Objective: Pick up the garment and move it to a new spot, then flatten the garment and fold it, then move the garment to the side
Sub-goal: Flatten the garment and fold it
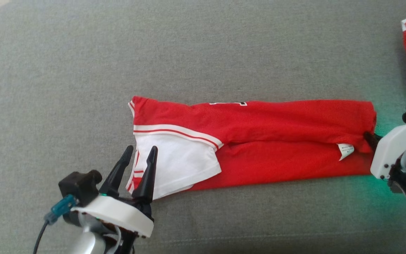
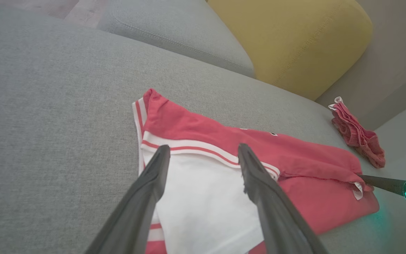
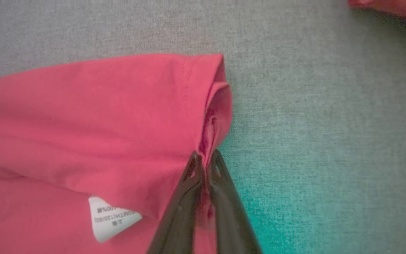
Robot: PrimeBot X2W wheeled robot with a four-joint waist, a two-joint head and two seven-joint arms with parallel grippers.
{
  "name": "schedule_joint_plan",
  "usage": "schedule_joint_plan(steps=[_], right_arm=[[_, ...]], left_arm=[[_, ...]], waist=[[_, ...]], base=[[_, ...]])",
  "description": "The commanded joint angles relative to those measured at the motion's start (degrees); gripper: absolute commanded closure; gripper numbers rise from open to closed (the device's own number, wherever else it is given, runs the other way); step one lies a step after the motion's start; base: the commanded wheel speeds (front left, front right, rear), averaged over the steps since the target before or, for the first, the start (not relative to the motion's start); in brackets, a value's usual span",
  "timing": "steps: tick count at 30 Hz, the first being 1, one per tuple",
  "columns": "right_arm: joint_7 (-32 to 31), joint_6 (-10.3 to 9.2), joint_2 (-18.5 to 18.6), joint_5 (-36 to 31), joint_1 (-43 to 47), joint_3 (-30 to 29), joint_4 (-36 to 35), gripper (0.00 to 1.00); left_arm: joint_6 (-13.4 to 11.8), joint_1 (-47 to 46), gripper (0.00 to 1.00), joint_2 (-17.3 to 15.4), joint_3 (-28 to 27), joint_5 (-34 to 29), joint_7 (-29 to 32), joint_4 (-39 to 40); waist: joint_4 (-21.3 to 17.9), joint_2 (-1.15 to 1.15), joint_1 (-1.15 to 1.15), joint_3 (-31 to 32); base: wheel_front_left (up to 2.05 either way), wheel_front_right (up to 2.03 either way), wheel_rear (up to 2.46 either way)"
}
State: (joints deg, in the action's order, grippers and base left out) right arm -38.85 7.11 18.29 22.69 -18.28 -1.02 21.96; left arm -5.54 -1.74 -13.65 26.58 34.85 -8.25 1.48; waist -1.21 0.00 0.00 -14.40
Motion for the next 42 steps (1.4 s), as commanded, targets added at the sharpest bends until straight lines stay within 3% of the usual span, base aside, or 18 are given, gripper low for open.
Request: schedule_joint_plan(steps=[1,11,16,29,35,42], right_arm=[[1.3,0.37,1.4,0.0,-1.3,0.5,-1.1,1.0],[5.4,0.37,4.3,0.3,0.2,-4.9,-5.9,1.0],[5.3,0.37,3.0,2.7,3.3,-3.8,-12.0,1.0],[4.1,0.37,-2.5,10.7,8.2,10.9,-27.6,1.0],[6.1,0.37,-6.5,13.8,6.8,18.6,-27.3,1.0],[9.7,0.37,-12.1,15.5,3.3,25.4,-21.3,1.0]], left_arm=[[-0.4,-1.8,0.0,-0.7,-1.9,-0.7,-0.5,1.5],[-1.0,-1.6,0.0,-1.2,-2.0,-0.6,-0.4,2.0],[-1.1,-2.2,0.0,-1.8,-2.3,-0.8,-0.5,1.7],[-1.5,-3.7,0.0,-2.5,-2.5,-1.1,-0.2,1.6],[-1.3,-3.8,0.0,-2.1,-2.0,-1.0,-0.6,1.3],[-1.0,-4.0,0.0,-1.8,-1.3,-0.8,-0.7,0.8]], waist=[[-0.5,0.0,0.0,0.6],[-3.4,0.0,0.0,2.0],[-4.7,0.0,0.0,2.6],[-4.4,0.0,0.0,4.7],[-1.5,0.0,0.0,5.9],[2.6,0.0,0.0,6.3]], base=[[0.0,0.0,0.0],[0.0,0.0,0.0],[0.0,0.0,0.0],[0.0,0.0,0.0],[0.0,0.0,0.0],[0.0,0.0,0.0]])
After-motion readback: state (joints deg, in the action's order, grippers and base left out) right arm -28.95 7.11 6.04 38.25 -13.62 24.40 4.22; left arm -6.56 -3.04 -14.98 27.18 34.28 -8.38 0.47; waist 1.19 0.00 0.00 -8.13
